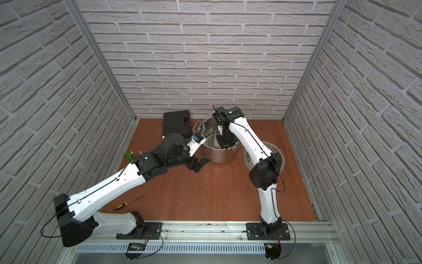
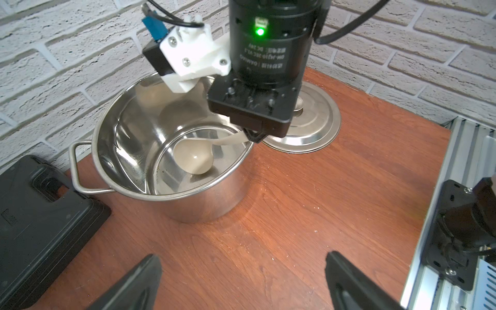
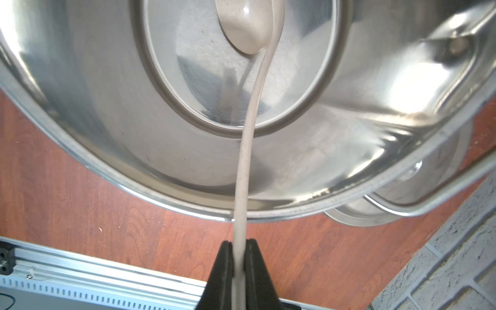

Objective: Stir the soup with a spoon
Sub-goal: Stir the soup in the pan with a stick.

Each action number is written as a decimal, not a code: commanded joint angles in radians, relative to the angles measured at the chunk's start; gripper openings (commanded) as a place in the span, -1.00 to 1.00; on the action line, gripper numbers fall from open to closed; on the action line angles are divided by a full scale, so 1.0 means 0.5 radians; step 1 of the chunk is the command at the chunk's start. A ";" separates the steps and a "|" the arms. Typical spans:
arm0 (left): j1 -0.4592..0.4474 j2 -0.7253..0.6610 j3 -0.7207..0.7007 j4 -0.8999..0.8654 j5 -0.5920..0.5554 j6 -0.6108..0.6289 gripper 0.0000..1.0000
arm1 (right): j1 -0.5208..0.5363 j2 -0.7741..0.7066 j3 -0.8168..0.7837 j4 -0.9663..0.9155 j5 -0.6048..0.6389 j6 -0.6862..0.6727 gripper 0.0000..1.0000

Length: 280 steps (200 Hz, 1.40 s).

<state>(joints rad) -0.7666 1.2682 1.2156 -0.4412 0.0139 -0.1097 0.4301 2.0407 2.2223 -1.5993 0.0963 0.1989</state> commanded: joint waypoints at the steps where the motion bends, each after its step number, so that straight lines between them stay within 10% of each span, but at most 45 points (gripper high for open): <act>1: 0.012 -0.020 -0.017 0.100 -0.005 -0.020 0.96 | -0.072 -0.210 -0.055 0.047 0.095 -0.024 -0.95; 100: 0.009 -0.018 -0.014 0.091 -0.013 -0.037 0.97 | -0.013 0.191 0.487 -0.005 -0.023 0.002 -0.95; 212: 0.010 0.034 0.017 0.101 -0.017 -0.034 0.97 | -0.066 -0.221 -0.122 0.089 0.073 -0.060 -0.96; 280: 0.011 0.036 0.017 0.103 -0.016 -0.038 0.97 | -0.170 0.046 0.186 0.039 0.050 -0.055 -0.95</act>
<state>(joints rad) -0.7666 1.2823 1.2156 -0.4397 0.0132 -0.1169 0.3401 1.9976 2.2208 -1.5753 0.1200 0.1753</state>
